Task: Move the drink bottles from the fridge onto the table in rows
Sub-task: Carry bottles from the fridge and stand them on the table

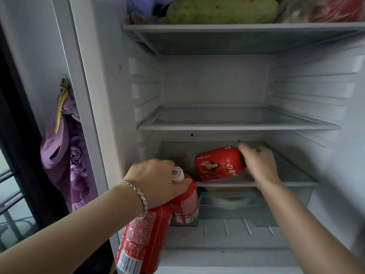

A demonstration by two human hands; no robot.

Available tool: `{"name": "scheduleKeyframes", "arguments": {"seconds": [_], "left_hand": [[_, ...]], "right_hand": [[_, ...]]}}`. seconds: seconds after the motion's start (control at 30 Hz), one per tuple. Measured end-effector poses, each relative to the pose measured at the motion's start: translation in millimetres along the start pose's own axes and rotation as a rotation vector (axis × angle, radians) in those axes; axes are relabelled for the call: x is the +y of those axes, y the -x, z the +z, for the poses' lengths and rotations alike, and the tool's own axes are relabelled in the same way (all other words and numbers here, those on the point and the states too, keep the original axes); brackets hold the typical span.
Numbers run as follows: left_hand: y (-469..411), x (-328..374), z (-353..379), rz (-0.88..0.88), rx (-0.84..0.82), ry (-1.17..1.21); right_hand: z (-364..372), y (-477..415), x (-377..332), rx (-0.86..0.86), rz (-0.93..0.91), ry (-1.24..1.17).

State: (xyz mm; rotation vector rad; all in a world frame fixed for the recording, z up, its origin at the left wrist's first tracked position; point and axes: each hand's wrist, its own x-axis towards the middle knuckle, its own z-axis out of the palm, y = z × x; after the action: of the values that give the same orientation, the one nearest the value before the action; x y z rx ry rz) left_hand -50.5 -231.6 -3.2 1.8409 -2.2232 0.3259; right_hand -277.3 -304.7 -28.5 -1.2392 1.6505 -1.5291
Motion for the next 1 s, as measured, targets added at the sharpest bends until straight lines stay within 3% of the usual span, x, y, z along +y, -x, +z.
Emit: {"name": "scheduleKeyframes", "arguments": {"seconds": [0.23,0.3,0.53,0.7,1.0], "left_hand": [[26.2,2.1,-10.5,0.057,-0.040,-0.020],[42.5,0.2,-17.1,0.034,-0.028,-0.008],[143.7,-11.0,-26.8,-0.140,0.105,-0.132],[246.6,-6.3,-21.2,-0.404,0.037,-0.206],[483.4,51.5,-27.2,-0.927,-0.178,-0.302]], "right_hand": [[-2.5,72.6,-40.0,0.196,-0.510,0.386],[-2.5,90.7,-51.2,0.144,-0.615,0.496],[9.0,160.1,-61.0,-0.451,-0.740,0.655],[37.3,228.6,-31.8,-0.811,-0.989,0.718],[43.1,436.9,8.7,-1.308,-1.379,0.567]]}}
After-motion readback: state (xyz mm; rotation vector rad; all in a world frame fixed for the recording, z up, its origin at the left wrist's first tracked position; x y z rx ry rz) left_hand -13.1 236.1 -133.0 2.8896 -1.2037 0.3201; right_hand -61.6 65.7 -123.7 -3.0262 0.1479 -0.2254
